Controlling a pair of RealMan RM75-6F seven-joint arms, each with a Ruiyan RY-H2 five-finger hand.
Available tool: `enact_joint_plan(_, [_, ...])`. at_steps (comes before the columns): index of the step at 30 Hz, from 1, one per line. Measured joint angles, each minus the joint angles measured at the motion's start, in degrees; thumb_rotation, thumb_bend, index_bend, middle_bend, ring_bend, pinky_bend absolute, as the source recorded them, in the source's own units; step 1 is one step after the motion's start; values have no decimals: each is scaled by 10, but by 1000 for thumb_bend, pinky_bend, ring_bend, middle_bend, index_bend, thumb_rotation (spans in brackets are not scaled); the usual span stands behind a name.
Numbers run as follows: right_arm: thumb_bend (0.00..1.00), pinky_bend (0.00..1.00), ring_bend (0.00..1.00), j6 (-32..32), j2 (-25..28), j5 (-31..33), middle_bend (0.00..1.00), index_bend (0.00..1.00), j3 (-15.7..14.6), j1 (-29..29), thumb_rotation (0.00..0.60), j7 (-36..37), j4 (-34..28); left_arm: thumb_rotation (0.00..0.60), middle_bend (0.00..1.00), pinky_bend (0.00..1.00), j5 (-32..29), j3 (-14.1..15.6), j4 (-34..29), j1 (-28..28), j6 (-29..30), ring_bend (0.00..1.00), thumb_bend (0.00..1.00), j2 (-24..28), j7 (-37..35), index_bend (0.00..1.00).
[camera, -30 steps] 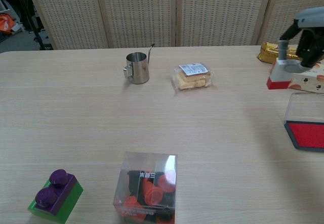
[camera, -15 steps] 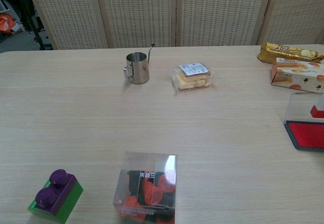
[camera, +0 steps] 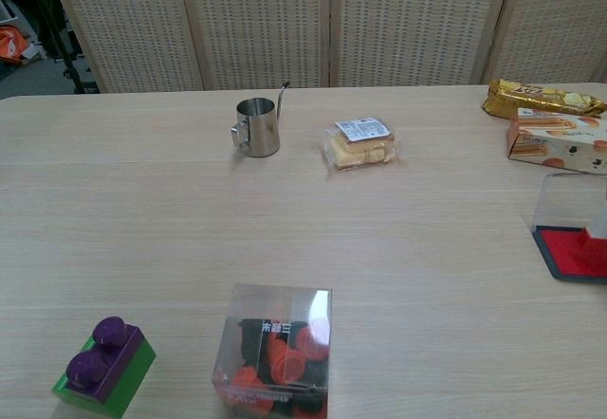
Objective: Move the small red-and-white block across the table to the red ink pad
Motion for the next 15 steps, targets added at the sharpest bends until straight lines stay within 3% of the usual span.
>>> enact_joint_plan(15, [672, 1000, 989, -1, -47, -25, 919, 598, -8, -4, 600, 20, 55, 600, 0, 0, -4, -1, -2, 0, -1, 0, 0, -1, 4, 0])
